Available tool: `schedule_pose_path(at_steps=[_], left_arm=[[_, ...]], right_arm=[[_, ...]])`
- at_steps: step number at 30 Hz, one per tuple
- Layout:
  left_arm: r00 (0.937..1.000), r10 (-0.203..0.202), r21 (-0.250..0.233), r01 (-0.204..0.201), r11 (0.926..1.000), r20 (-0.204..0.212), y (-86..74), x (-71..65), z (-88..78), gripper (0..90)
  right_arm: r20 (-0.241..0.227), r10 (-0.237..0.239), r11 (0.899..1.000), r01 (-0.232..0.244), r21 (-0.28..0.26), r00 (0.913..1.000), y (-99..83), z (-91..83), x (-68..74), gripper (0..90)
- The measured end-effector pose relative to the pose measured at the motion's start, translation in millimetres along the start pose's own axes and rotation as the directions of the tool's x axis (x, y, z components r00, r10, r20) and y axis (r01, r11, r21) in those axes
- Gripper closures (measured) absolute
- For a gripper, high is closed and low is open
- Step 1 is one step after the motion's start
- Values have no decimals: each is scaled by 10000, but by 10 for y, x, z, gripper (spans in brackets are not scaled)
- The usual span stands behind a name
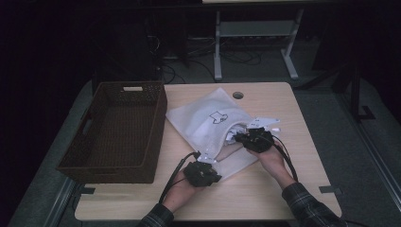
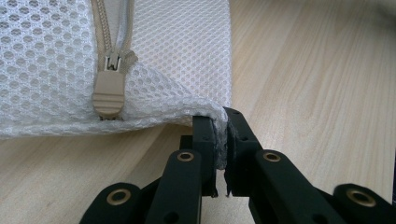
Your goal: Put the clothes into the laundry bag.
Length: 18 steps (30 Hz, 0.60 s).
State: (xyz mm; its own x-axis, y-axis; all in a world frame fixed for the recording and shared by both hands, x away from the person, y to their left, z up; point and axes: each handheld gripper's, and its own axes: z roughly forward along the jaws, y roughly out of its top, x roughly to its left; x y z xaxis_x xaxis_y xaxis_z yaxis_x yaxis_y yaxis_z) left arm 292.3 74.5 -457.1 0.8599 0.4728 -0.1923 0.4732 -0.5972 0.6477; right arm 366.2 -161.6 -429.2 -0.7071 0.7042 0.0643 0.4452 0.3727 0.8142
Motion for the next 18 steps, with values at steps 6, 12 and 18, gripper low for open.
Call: schedule_pose_path(at_steps=[6,12,18], left_arm=[[10000,31,51,-31,10000,8,0,-5,-2,847],[9999,67,35,-67,10000,76,0,-16,1,847],[9998,172,58,-173,9998,111,9,-48,5,847]], right_arm=[[50,109,9999,-109,2,9999,32,98,-12,855],[58,122,9999,-121,-53,9999,112,205,-31,855],[67,204,9998,-204,-51,9998,161,318,-30,855]])
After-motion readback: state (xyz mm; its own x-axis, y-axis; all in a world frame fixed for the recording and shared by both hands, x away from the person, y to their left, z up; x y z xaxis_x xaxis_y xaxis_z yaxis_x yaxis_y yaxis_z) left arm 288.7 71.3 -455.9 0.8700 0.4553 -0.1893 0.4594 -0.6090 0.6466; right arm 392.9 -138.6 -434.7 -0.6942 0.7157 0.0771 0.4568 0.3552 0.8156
